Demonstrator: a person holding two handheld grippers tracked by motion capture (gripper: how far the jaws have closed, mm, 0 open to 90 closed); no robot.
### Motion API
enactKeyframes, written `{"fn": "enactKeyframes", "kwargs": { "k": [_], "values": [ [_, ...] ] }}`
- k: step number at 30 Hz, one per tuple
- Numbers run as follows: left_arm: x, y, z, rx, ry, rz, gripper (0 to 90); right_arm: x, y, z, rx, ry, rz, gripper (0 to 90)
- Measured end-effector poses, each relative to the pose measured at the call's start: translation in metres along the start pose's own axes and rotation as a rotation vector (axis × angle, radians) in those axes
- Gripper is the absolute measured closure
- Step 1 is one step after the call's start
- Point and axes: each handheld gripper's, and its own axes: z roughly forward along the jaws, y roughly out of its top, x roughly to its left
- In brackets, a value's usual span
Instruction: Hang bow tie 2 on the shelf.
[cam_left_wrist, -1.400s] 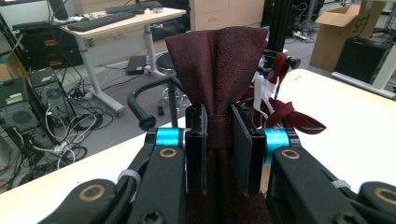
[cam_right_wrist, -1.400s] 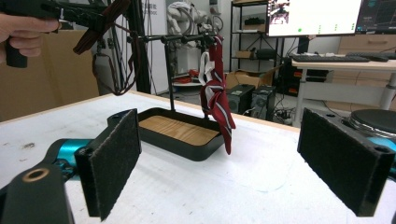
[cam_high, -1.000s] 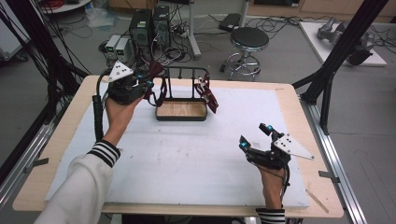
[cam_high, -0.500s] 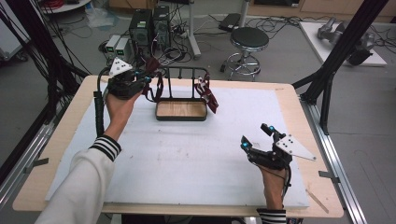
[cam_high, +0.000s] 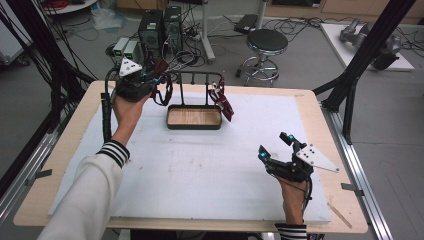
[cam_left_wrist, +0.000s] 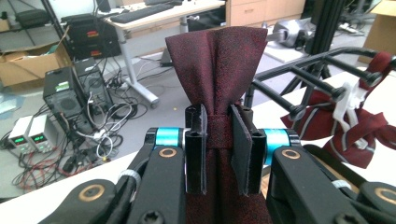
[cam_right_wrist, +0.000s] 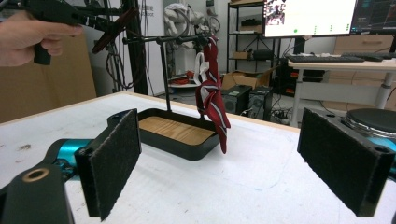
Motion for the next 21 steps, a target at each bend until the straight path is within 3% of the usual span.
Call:
{"fn": "enactKeyframes", "kwargs": {
  "k": [14,21],
  "values": [
    [0.001,-0.009,0.008,0.056,0.045,-0.013,75.9,-0.001,0.0,-0.001,-0.004,0.001,0.003,12.5],
    [0.002,-0.017,0.011,0.07,0.057,-0.044,75.6,0.0,0.0,-0.001,0.0,0.004,0.009,12.5]
  ]
}}
